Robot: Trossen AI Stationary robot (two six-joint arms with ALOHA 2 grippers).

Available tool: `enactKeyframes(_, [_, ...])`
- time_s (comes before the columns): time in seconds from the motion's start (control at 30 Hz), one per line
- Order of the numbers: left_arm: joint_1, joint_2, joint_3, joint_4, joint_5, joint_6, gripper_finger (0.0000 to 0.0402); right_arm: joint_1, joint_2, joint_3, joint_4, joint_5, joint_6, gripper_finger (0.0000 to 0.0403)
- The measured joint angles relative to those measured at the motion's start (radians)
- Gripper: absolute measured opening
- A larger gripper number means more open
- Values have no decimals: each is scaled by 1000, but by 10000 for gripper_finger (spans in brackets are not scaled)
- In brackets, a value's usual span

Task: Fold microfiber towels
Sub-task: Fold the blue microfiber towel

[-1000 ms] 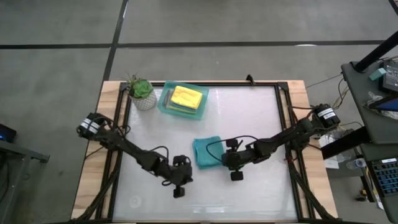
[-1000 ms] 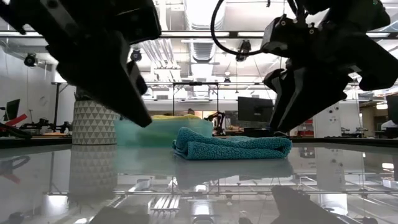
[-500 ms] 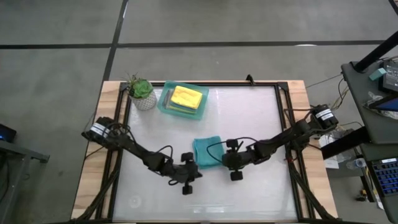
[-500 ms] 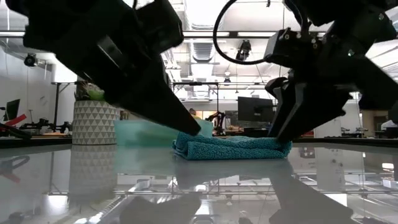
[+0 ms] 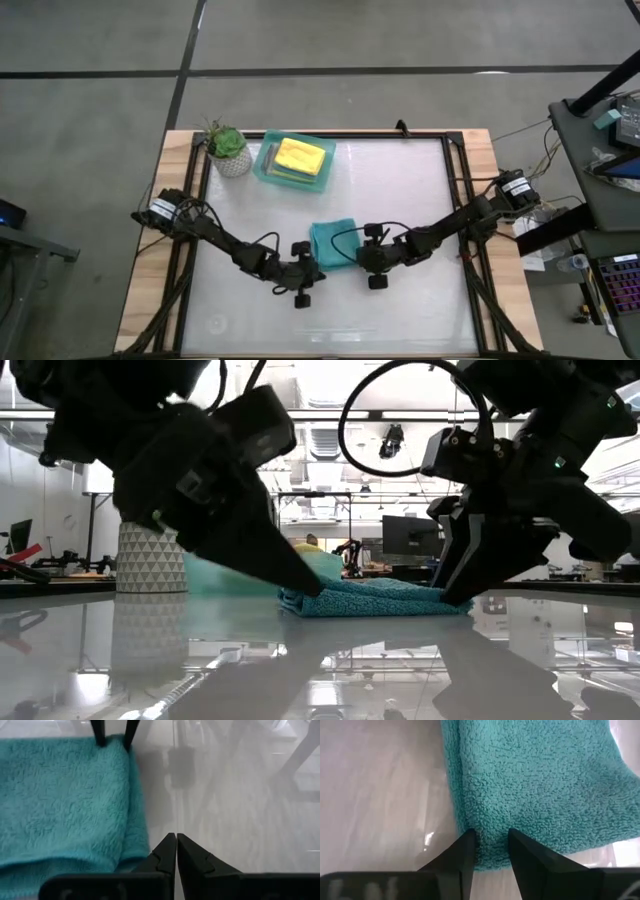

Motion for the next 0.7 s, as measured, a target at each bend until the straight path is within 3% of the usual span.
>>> enactKeyframes(0.27, [6, -1, -27, 50, -24, 0, 0, 0, 0, 0, 2, 0, -3, 18])
enactKeyframes(0.7, [15, 27, -39, 123, -48, 2, 0, 0, 0, 0, 10, -1, -3, 13])
